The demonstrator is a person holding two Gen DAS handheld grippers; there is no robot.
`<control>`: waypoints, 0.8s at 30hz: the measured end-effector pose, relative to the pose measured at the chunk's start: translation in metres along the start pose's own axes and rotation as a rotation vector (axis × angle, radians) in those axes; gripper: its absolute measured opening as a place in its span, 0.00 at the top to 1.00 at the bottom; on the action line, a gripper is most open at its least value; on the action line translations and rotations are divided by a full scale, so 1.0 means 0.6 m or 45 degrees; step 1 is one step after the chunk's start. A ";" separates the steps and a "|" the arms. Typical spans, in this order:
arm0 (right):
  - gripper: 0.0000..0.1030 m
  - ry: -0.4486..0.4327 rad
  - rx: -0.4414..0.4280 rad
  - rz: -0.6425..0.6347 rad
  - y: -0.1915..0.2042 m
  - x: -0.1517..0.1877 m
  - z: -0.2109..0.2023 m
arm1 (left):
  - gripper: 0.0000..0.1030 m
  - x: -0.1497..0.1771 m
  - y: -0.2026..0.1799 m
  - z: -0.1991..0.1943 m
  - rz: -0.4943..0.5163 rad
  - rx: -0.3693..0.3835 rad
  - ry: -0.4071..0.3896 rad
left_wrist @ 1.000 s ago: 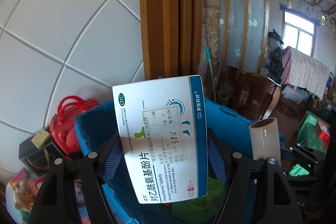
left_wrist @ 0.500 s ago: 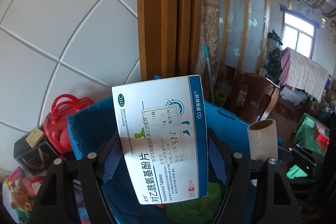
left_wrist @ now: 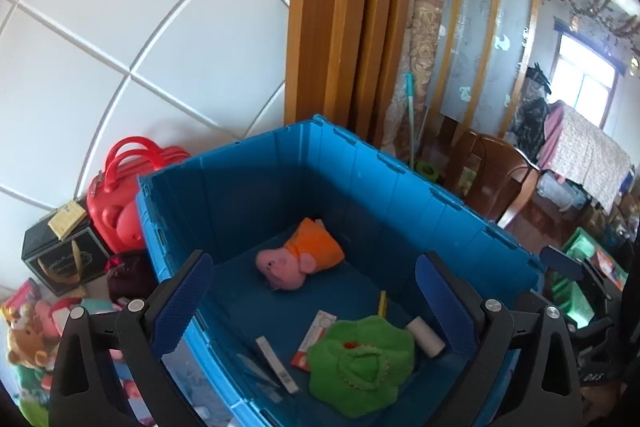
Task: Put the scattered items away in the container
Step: 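Move both tools back over the pile toward a paper roll and green plush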
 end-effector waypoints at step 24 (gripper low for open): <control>0.00 0.064 -0.452 -0.248 0.264 0.043 0.034 | 0.00 0.200 0.269 -0.154 -0.283 -0.350 0.036</control>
Point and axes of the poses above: each gripper's, at about its wrist camera, not at the fingertips, and z roughly the way its jaws point, y to its left, x to its underside, the point moved 5 cm from there along z, roughly the way its jaws point, and after that the axes turned 6 degrees about -x, right-handed, at the moved point
